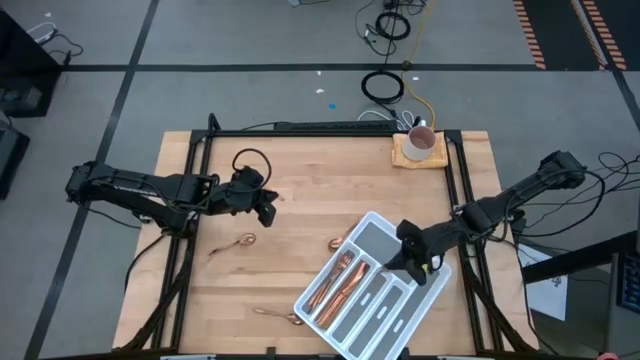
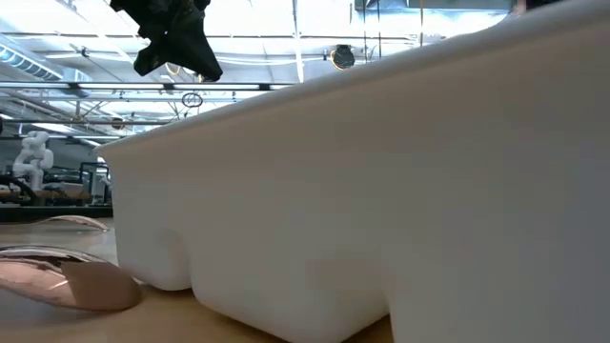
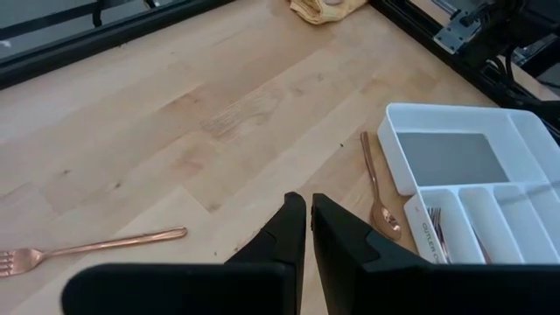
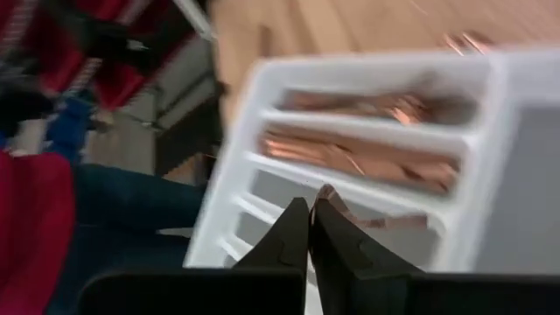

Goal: Sort silverware
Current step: Put the gold spoon into the silverware tray

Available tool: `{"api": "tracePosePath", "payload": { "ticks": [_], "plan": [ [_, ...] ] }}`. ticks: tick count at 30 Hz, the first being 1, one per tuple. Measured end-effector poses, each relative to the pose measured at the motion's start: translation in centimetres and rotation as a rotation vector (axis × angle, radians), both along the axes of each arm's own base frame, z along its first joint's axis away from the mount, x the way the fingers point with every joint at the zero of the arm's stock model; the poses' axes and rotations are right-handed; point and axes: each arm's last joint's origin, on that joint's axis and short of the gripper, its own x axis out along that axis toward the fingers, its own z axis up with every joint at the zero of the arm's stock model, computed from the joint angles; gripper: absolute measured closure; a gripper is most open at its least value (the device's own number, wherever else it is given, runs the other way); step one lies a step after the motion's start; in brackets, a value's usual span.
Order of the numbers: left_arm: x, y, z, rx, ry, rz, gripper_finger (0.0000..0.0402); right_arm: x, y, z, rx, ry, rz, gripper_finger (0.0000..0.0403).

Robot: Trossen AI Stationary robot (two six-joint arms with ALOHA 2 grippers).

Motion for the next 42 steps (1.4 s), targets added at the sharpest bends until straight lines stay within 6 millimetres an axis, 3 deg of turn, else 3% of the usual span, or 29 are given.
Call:
{"api": "tracePosePath", "payload": {
  "ticks": [9, 16, 24, 31, 36, 42],
  "plan": [
    [0.0, 0.1, 0.0, 0.024, -0.005, 0.029, 0.0372, 0.4, 0.8, 4.0, -0.085, -0.177, 0.176, 0.0402],
    [0.1, 0.0, 0.2, -0.094, -0.071, 0.085, 0.0372, 0.8, 2.4, 2.9, -0.441, -0.158, 0.480, 0.0402],
    [2.3, -1.0, 1.7, -0.239, -0.272, -0.185, 0.0372, 4.7, 4.7, 4.5, -0.840, -0.151, 0.804, 0.0403],
    [5.6, -1.6, 1.8, -0.277, -0.436, -0.482, 0.0372, 7.7, 7.6, 8.1, -1.045, -0.096, 1.081, 0.0403],
    [8.3, -1.9, 0.5, -0.387, -0.510, -0.719, 0.0372, 8.4, 8.6, 10.7, -1.185, -0.084, 1.111, 0.0403],
    [10.8, -2.3, -1.6, -0.500, -0.547, -0.831, 0.0372, 8.1, 8.9, 12.9, -1.269, -0.135, 1.069, 0.0403]
  ]
}}
